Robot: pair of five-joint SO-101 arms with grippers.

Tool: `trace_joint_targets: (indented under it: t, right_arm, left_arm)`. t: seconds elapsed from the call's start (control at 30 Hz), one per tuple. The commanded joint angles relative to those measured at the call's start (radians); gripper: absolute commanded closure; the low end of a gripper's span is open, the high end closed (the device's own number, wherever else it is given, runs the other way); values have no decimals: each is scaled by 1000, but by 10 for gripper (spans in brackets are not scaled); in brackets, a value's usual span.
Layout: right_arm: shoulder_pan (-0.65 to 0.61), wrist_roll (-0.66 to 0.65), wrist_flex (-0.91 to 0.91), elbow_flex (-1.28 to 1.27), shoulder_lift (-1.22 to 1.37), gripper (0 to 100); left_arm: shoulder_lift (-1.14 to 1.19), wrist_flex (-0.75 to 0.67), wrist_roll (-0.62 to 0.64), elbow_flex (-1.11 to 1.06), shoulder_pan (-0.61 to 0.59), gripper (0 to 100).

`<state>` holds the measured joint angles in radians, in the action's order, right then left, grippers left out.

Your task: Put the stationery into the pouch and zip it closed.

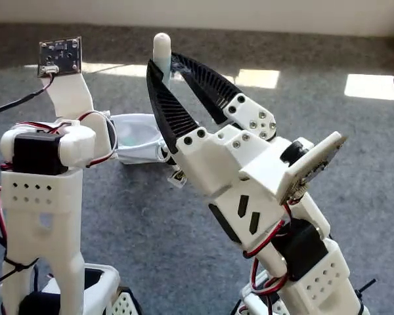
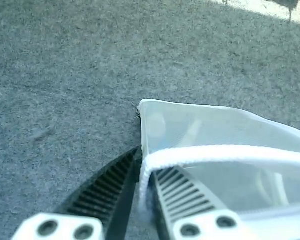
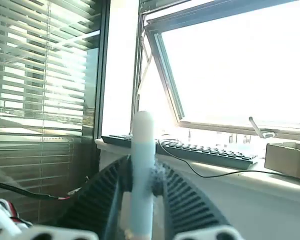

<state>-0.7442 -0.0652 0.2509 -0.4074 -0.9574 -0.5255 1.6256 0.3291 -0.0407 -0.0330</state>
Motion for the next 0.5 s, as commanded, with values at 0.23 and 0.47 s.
trace_joint_targets:
  t: [0.23,0.47]
  right_arm:
    - [-50,0,-54,48,107,994]
    - [-44,-2,-177,-91,108,994]
  left_arm:
    - [-35,-14,6,5,-10,994]
    - [-35,-14,6,5,-10,994]
